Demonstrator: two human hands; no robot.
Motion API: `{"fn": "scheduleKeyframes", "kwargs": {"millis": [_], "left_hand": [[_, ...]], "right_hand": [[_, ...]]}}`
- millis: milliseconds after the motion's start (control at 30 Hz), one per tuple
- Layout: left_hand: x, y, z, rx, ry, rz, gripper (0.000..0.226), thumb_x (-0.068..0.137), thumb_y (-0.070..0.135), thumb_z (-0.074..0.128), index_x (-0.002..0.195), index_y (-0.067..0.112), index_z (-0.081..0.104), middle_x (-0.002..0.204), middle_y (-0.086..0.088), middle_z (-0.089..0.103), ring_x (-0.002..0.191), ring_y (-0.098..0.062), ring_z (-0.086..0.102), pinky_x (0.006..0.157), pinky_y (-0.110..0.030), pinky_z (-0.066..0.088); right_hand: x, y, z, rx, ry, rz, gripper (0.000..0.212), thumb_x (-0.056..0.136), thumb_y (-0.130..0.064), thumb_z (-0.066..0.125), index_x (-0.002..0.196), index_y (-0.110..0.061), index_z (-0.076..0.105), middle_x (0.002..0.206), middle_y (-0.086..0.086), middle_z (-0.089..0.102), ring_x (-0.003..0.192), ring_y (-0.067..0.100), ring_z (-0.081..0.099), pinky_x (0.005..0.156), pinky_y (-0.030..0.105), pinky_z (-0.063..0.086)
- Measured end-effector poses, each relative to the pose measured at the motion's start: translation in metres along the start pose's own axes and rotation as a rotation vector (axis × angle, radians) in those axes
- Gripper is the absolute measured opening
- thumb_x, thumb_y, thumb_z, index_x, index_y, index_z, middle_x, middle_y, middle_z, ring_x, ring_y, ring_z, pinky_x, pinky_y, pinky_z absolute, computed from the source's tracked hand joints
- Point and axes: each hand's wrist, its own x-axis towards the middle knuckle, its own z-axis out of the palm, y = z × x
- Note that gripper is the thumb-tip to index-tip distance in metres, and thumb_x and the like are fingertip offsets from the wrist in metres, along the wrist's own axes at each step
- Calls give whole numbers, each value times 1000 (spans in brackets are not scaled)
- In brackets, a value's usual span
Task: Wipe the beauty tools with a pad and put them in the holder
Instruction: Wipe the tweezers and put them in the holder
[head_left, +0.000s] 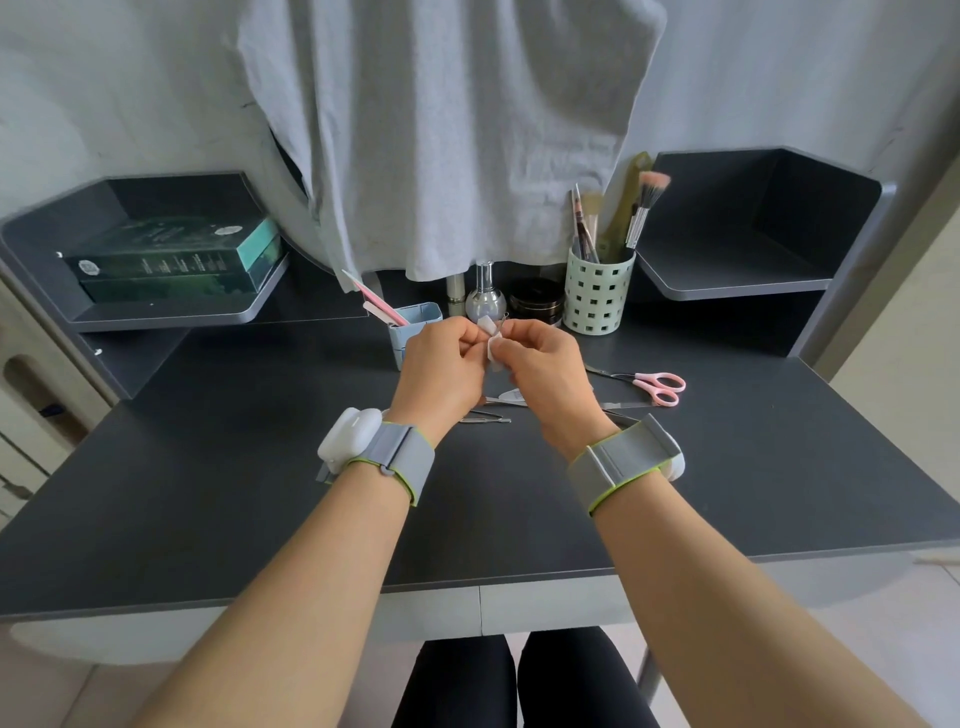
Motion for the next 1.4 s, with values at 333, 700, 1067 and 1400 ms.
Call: {"fn": "scheduleKeyframes", "kwargs": {"millis": [333, 700, 1067, 1400], "left_hand": [[-2, -2, 1, 16, -10, 6, 13, 98, 18, 61, 99, 13, 72, 82, -2, 71, 65, -18, 69, 63, -36, 62], [-3, 0, 1, 38, -27, 18, 12, 97, 21, 60, 95, 14, 70, 80, -1, 69, 72, -25, 70, 72, -47, 60], [-5, 2, -1, 81, -10, 45, 13, 96, 17, 60, 100, 12, 72, 92, -5, 71, 77, -28, 70, 75, -47, 60], [-8, -2, -5, 20, 36, -40, 13, 95, 11, 58, 94, 13, 71, 74, 6, 67, 61, -22, 71, 63, -30, 58]], "right_hand": [[2, 2, 2, -138, 26, -36, 10, 95, -15, 63, 100, -10, 70, 77, -6, 63, 68, 7, 52, 70, 25, 44], [4, -1, 9, -44, 91, -3, 11, 94, -16, 61, 97, -8, 69, 80, -5, 65, 74, 9, 55, 78, 32, 47], [6, -13, 11, 39, 118, 77, 27, 89, -13, 60, 63, -19, 60, 63, -3, 55, 65, 15, 45, 70, 36, 41], [6, -11, -2, 231, 156, 162, 21, 85, -2, 60, 69, -15, 64, 52, -11, 45, 60, 13, 34, 62, 27, 34]]}}
